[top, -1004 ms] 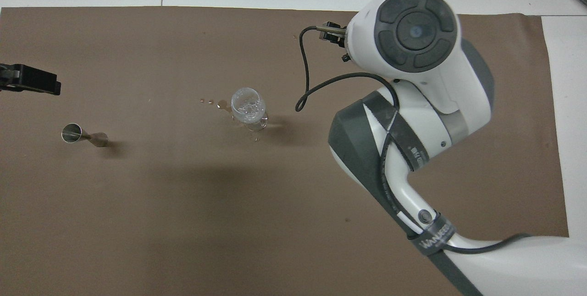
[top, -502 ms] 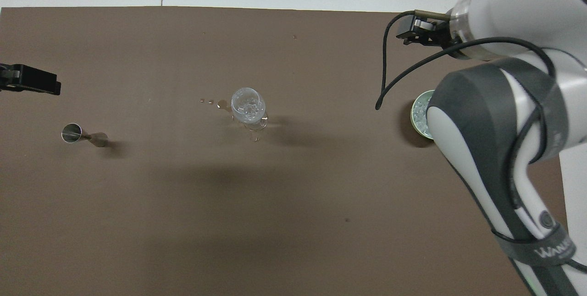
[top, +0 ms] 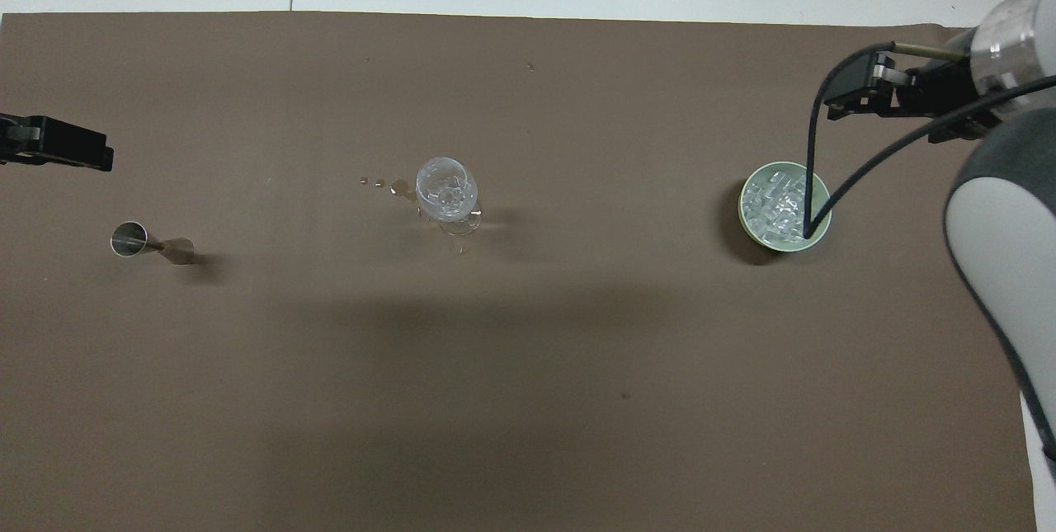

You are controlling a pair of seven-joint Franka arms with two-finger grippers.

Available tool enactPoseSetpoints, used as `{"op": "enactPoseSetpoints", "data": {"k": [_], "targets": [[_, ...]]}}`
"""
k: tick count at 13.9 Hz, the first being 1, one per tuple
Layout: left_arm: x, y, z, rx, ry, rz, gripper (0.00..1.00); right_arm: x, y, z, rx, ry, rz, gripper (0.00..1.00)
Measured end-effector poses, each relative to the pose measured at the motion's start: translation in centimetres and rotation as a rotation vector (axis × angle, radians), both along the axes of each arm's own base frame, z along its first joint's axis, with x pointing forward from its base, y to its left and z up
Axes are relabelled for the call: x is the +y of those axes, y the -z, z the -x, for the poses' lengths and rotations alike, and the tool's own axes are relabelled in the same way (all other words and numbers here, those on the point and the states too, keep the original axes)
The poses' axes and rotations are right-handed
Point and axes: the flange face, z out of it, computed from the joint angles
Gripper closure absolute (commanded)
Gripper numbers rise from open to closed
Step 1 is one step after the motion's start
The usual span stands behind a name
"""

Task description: Pour wine and add ice with both arms

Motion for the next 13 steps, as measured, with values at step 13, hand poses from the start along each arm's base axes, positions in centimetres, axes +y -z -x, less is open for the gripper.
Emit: {"op": "enactPoseSetpoints", "data": {"k": [13], "targets": [[0.1, -0.1, 0.0, -0.002, -0.003, 0.0, 0.0, -10.6, 0.9, 5.9, 0.084, -0.071, -0.004, 0.0]]}}
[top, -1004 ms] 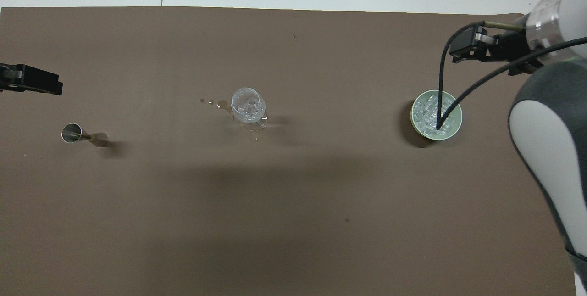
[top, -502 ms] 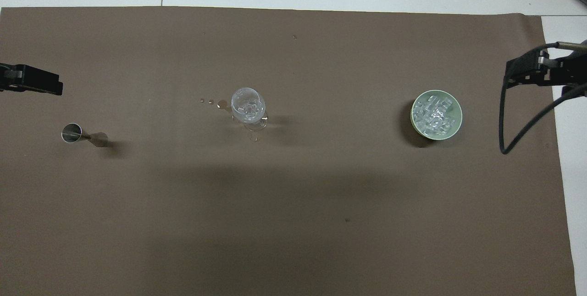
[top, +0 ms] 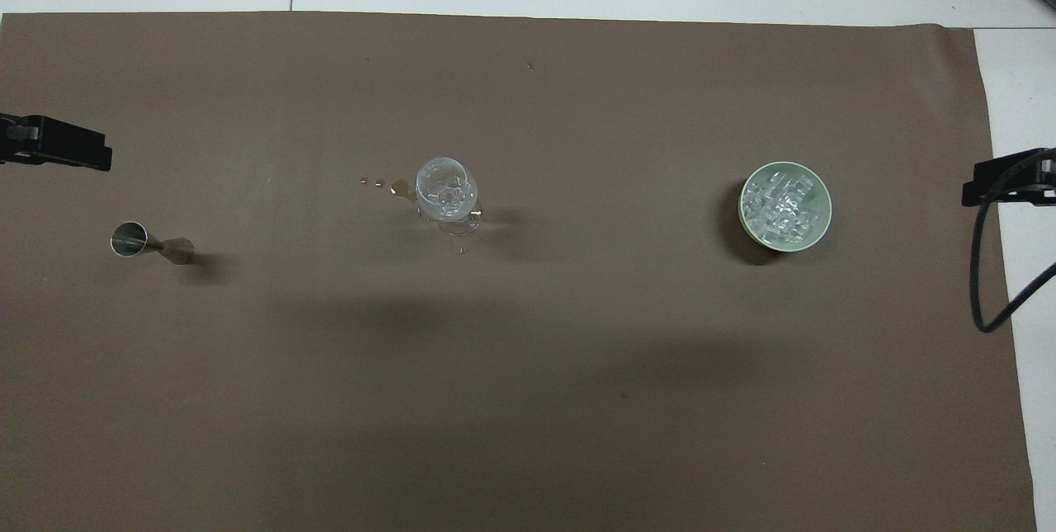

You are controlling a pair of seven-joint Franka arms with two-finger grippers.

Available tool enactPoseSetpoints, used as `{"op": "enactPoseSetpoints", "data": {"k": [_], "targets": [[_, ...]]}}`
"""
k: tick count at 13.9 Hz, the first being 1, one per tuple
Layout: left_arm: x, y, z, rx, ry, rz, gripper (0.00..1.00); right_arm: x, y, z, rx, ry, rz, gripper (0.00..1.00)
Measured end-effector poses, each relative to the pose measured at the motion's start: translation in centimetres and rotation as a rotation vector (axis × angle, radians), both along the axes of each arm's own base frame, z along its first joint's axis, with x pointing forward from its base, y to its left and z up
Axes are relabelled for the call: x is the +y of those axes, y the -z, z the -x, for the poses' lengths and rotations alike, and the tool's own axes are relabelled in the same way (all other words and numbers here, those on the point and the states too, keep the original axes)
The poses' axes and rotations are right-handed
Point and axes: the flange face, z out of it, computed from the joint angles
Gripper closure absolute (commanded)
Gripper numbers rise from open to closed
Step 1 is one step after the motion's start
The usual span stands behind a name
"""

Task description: Pour wine and add ice with both arms

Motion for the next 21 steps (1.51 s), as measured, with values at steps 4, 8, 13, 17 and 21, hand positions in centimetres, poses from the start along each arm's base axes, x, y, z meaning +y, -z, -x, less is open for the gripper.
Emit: {"op": "enactPoseSetpoints", "data": {"k": [4, 8, 13, 17, 21], "targets": [[0.0, -0.1, 0.1, -0.002, 0.0, 0.0, 0.0, 0.0, 0.2, 0.6, -0.006, -0.002, -0.003, 0.0], [-0.3, -0.1, 0.1, -0.001, 0.005, 0.0, 0.0, 0.3, -1.1, 1.1, 0.012, -0.004, -0.004, 0.0], [-0.2, 0.2, 0.0, 0.003, 0.004, 0.0, 0.0, 0.4, -2.1, 1.3, 0.009, -0.005, -0.007, 0.0], [-0.1, 0.2, 0.0, 0.003, 0.001, 0.0, 0.0, 0.7, -1.9, 1.5, 0.023, -0.008, -0.035, 0.0], [0.0, 0.2, -0.1, 0.003, 0.001, 0.0, 0.0, 0.7, -1.9, 1.6, 0.031, -0.008, -0.037, 0.0]]}}
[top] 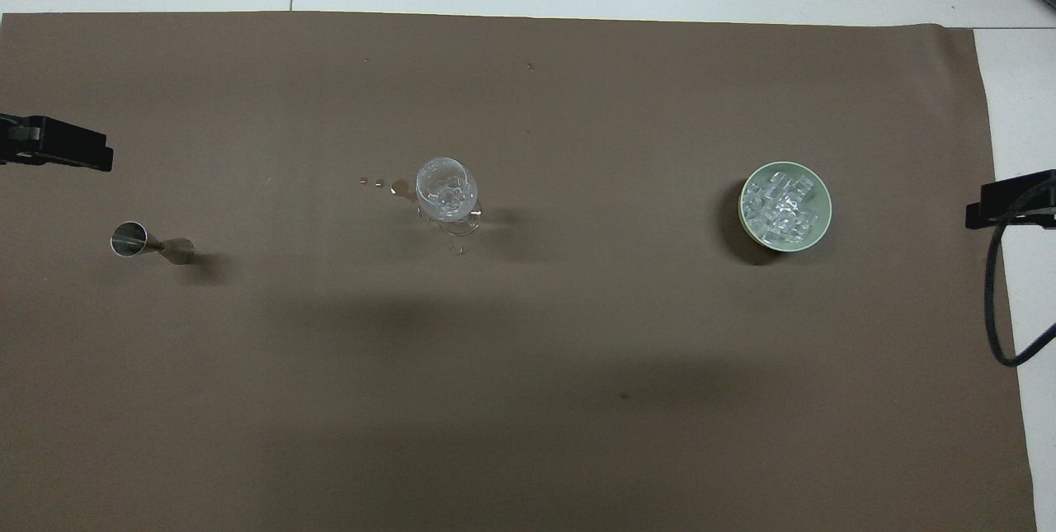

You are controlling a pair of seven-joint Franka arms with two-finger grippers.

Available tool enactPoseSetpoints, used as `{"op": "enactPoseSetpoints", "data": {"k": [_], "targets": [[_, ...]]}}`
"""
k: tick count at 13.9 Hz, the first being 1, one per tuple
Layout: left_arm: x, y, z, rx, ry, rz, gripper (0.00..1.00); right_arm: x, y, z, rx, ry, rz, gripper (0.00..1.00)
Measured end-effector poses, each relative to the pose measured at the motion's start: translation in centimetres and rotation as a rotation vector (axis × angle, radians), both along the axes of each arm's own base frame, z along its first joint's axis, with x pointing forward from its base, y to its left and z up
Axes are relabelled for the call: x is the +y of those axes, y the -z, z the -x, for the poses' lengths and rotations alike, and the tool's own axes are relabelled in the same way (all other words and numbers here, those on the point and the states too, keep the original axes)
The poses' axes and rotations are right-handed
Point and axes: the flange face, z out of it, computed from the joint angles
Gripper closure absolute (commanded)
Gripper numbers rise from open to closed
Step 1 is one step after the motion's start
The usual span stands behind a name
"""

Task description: Pour wine and add ice with both arms

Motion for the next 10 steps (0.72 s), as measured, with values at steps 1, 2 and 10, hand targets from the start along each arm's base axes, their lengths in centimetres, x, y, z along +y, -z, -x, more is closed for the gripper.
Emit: {"op": "enactPoseSetpoints", "data": {"k": [1, 2, 10], "targets": [[0.0, 0.0, 0.0, 0.0, 0.0, 0.0, 0.0, 0.0, 0.0, 0.0, 0.0, 0.0, 0.0, 0.0], [0.0, -0.1, 0.0, -0.001, 0.0, 0.0, 0.0, 0.0, 0.0, 0.0, 0.001, 0.0, 0.0, 0.0], [0.0, 0.5, 0.0, 0.016, -0.001, -0.001, 0.0, -1.3, 0.0, 0.1, 0.001, 0.025, -0.001, 0.0]]}}
